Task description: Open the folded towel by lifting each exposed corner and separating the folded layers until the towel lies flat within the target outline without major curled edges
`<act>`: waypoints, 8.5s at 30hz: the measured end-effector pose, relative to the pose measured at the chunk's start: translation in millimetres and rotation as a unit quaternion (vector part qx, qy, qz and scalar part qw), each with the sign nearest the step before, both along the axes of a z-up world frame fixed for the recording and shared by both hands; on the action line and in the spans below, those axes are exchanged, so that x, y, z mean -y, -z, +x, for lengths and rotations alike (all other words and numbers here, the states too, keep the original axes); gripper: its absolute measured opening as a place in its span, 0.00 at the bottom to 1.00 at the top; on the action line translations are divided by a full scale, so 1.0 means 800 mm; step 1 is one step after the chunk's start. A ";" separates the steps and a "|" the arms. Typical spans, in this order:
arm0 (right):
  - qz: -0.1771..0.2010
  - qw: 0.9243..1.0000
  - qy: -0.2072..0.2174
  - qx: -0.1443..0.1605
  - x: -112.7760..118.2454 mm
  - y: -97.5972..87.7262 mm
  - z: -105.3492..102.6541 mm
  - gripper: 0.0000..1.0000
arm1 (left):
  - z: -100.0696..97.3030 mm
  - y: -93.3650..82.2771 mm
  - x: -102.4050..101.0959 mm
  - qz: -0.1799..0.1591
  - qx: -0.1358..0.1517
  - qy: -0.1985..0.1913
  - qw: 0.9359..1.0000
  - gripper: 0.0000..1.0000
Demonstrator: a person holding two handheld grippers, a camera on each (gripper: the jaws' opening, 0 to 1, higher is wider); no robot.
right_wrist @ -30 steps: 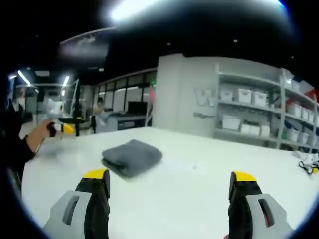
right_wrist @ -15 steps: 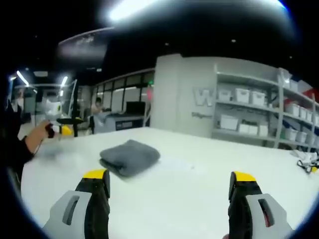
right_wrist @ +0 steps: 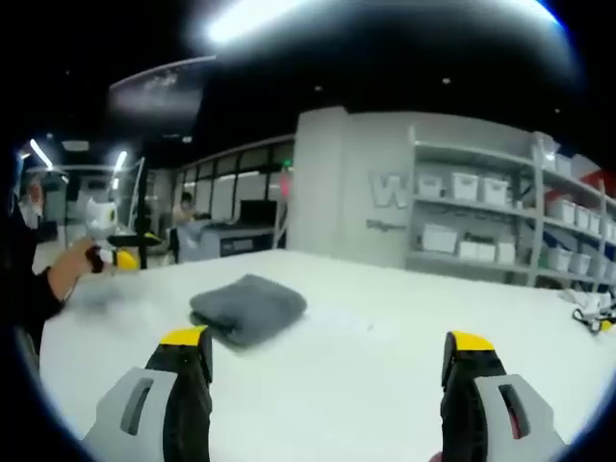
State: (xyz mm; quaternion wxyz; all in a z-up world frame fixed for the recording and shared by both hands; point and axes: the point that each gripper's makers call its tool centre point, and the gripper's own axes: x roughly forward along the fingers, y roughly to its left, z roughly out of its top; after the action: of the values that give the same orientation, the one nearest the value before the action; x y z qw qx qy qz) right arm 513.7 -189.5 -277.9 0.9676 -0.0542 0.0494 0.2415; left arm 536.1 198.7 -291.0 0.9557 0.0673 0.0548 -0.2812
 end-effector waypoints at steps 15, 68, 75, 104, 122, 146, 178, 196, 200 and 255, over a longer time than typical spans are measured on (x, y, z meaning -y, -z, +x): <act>-0.025 0.998 -0.021 0.050 -0.017 -0.104 0.026 1.00 | 0.021 -0.092 0.016 0.005 0.035 0.022 0.999 1.00; -0.054 0.990 -0.093 0.089 -0.131 -0.067 0.118 1.00 | 0.116 -0.009 0.069 0.025 0.023 0.055 0.998 1.00; -0.048 0.990 -0.102 0.083 -0.139 -0.064 0.114 1.00 | 0.106 -0.014 0.073 -0.001 0.010 0.079 0.997 1.00; -0.095 0.980 -0.168 -0.052 -0.190 0.094 0.117 0.89 | 0.079 0.110 0.092 0.104 -0.120 0.095 0.983 0.88; -0.064 0.979 -0.159 -0.114 -0.200 0.129 0.114 0.57 | 0.088 0.129 0.092 0.090 -0.148 0.091 0.981 0.67; -0.040 0.973 -0.186 -0.132 -0.222 0.147 0.101 0.21 | 0.081 0.139 0.111 0.063 -0.173 0.096 0.978 0.38; -0.058 0.971 -0.182 -0.142 -0.214 0.145 0.103 0.08 | 0.073 0.138 0.119 0.046 -0.187 0.113 0.975 0.12; -0.067 0.969 -0.181 -0.152 -0.210 0.144 0.096 0.07 | 0.058 0.138 0.125 0.038 -0.199 0.129 0.971 0.09; -0.061 0.969 -0.180 -0.156 -0.206 0.144 0.085 0.07 | 0.049 0.138 0.128 0.015 -0.207 0.145 0.968 0.09; -0.083 0.963 -0.198 -0.164 -0.209 0.149 -0.038 0.07 | -0.058 0.140 0.135 0.080 -0.193 0.176 0.962 0.04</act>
State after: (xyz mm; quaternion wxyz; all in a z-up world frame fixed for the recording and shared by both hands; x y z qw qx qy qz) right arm 483.0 -22.1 -397.4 0.8713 -0.1029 0.2159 0.4285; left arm 489.6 90.5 -402.9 0.8536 0.0967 0.2483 -0.4476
